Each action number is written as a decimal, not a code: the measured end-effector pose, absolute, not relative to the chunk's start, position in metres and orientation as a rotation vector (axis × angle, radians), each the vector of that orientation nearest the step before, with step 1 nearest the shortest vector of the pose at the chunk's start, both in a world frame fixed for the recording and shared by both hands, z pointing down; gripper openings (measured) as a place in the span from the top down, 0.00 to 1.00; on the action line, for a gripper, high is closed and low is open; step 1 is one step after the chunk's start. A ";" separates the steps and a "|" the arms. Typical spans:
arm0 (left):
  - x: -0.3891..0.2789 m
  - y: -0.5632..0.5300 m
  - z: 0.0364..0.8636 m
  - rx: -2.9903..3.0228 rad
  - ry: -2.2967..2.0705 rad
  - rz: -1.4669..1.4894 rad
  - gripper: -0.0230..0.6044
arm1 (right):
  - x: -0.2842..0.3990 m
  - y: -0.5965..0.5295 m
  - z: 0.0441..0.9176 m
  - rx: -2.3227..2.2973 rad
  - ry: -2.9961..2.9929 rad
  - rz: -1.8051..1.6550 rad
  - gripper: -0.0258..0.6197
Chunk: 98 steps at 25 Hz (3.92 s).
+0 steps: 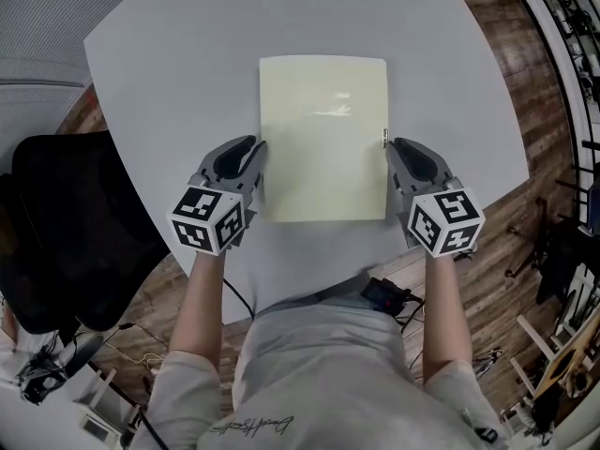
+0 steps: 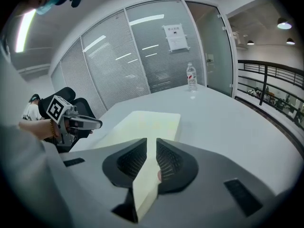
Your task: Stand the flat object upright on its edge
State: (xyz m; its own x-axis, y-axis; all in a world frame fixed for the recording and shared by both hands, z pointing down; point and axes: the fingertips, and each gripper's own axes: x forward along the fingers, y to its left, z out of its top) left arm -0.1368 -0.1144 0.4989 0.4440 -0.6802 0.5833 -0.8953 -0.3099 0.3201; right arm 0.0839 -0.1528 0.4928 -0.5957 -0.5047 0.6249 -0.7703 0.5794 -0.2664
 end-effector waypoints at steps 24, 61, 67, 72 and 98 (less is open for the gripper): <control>-0.129 -0.131 0.544 1.954 -0.986 0.397 0.54 | 0.076 -0.167 0.545 0.864 -2.245 1.126 0.53; -0.122 -0.133 0.551 1.836 -0.929 0.357 0.55 | 0.070 -0.166 0.553 0.783 -2.152 1.163 0.57; -0.121 -0.133 0.549 1.838 -0.937 0.364 0.55 | 0.070 -0.167 0.549 0.791 -2.164 1.141 0.57; -0.122 -0.133 0.540 1.853 -0.945 0.349 0.56 | 0.070 -0.167 0.543 0.793 -2.169 1.126 0.58; -0.128 -0.127 0.494 1.951 -0.999 0.290 0.57 | 0.065 -0.161 0.504 0.833 -2.254 1.032 0.59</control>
State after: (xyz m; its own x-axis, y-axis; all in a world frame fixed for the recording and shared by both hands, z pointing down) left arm -0.1279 -0.1266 0.4939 0.6464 -0.5316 0.5474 -0.7421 -0.2710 0.6131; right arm 0.0652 -0.1611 0.5037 -0.6757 -0.3136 0.6672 -0.7099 0.5209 -0.4741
